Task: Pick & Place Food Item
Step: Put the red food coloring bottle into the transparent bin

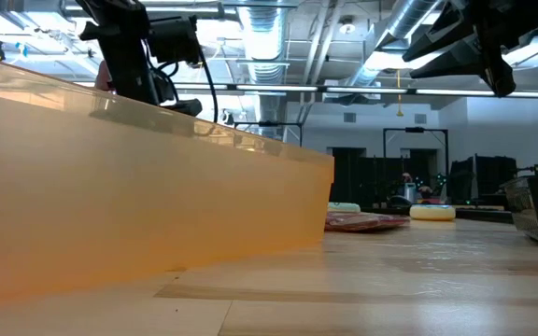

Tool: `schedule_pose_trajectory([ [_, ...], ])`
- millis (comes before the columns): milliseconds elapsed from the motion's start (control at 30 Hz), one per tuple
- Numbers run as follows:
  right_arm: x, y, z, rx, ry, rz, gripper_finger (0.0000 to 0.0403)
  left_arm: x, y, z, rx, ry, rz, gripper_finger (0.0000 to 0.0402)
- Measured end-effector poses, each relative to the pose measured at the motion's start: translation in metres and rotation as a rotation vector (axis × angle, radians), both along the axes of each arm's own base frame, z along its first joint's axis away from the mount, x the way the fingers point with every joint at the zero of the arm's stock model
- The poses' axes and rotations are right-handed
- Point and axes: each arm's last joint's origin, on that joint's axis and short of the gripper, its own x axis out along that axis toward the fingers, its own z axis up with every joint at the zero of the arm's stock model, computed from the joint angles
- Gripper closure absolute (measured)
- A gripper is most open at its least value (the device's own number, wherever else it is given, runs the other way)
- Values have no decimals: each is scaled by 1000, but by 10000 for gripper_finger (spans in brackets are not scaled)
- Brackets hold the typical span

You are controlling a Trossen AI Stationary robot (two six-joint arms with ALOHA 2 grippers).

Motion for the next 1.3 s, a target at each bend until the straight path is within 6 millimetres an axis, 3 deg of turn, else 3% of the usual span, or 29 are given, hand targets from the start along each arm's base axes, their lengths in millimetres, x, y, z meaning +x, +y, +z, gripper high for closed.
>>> schedule_pose_trajectory([
  [333, -1, 0, -1, -7, 11, 0, 288, 4, 1, 2, 47, 51, -116, 294],
  [767, -1, 0, -1, -4, 10, -2, 288, 2, 6, 1, 42, 66, -104, 294],
  [1300, -1, 0, -1, -3, 11, -2, 288, 2, 8, 2, 39, 49, -93, 267],
])
